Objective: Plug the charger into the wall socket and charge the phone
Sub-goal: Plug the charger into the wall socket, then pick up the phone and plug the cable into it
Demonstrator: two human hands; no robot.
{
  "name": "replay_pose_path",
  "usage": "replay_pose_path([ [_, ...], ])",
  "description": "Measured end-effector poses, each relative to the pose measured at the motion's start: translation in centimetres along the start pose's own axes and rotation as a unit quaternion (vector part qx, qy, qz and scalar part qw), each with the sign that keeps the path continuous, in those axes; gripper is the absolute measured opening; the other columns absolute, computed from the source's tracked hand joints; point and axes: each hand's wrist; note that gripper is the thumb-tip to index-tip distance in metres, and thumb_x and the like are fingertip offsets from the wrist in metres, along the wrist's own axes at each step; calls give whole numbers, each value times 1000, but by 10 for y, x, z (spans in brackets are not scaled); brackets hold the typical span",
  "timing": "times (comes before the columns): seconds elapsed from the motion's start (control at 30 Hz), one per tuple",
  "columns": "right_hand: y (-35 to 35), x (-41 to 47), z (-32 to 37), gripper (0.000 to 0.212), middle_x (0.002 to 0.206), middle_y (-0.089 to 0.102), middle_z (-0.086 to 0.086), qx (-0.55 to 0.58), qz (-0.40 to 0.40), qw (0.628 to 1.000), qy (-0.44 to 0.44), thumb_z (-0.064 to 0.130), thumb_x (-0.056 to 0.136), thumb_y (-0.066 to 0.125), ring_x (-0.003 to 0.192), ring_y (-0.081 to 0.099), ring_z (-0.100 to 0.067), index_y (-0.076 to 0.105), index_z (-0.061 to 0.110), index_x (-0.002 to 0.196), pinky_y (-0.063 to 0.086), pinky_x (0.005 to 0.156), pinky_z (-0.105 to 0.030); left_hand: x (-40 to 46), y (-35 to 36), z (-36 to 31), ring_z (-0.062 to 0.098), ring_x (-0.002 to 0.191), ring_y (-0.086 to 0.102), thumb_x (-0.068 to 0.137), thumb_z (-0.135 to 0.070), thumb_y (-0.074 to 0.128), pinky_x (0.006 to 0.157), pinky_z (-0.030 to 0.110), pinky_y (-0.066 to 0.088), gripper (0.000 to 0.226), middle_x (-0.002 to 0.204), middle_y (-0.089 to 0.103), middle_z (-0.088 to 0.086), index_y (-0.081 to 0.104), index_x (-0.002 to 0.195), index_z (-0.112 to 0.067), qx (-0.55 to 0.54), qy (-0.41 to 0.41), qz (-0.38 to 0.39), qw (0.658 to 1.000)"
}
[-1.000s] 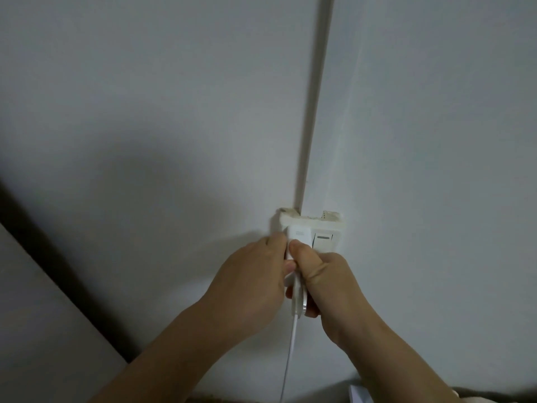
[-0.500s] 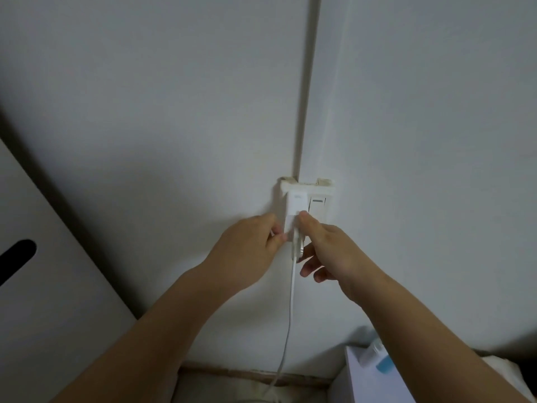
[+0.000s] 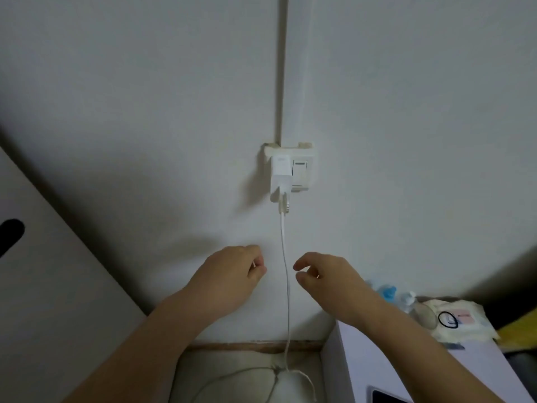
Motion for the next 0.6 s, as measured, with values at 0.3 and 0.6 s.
replay_pose_path([
  [0.3,9,-34,-39,31,117,64,-5,-73,76,994,23,30,92,45,102,59,-19,55,22,120,45,86,-27,-40,32,-23,14,84,55,90,-31,42,74,28,43,19,92,63,-3,56,89,-19,37,17,53,998],
  [0.6,-18,-58,-97,32,114,64,-9,-89,124,988,18,27,92,44,103,58,-22,54,17,120,45,85,-26,-43,87,-77,17,89,55,89,-32,43,77,31,43,20,98,63,-1,56,93,-18,45,-13,76,996],
])
Point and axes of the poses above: each hand's wrist, its own x-axis towards the middle knuckle, its own y-axis out of the palm, z = x × y
